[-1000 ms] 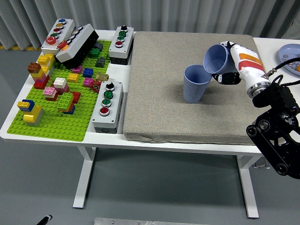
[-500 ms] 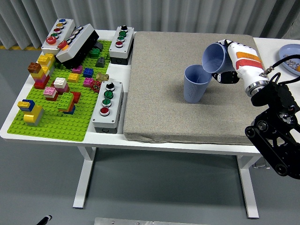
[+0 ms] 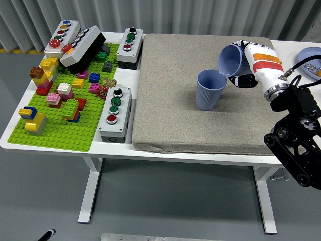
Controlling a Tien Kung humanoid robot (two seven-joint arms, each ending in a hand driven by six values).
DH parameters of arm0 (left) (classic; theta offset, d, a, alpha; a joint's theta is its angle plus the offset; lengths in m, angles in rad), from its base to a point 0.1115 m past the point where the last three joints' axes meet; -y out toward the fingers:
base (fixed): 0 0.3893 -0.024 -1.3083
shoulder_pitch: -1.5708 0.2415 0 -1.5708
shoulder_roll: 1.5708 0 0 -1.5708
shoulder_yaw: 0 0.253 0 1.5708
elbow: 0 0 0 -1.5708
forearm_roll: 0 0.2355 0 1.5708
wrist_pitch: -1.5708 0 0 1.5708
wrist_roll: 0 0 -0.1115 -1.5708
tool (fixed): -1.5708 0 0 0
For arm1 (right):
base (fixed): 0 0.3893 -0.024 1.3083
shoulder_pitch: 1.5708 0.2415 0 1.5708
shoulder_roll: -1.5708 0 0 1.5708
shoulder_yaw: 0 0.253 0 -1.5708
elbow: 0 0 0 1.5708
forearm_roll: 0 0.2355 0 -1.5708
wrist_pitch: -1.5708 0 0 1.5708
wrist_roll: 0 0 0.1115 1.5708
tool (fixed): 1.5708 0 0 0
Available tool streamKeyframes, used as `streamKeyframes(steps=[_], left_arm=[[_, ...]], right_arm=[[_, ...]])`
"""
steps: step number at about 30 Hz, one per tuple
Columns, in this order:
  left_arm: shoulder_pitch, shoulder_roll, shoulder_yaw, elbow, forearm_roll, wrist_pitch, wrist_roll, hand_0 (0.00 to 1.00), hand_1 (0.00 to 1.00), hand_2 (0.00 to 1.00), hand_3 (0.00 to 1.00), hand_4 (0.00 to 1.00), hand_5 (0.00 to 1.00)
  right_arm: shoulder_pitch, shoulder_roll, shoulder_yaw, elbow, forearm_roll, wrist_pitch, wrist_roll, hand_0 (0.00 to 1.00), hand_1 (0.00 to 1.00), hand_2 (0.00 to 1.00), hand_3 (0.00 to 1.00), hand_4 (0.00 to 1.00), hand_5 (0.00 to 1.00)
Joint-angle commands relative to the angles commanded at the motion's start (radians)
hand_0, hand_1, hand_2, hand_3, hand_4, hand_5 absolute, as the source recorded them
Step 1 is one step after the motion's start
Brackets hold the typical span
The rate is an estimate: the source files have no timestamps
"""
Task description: Pick cup pour cup place
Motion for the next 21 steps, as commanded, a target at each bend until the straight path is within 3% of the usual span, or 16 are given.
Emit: streamKeyframes(steps=[21], left_arm=[[-0.002,0.001,0.000,0.000,0.001,0.000,0.000,0.838,0.810,0.883,0.790,0.625,0.998]], right_arm=[[0.022,-0.035,-0.052,-0.001,-0.033,-0.002,-0.010,0.799,0.677,0.554,0.671,0.789,0.181]])
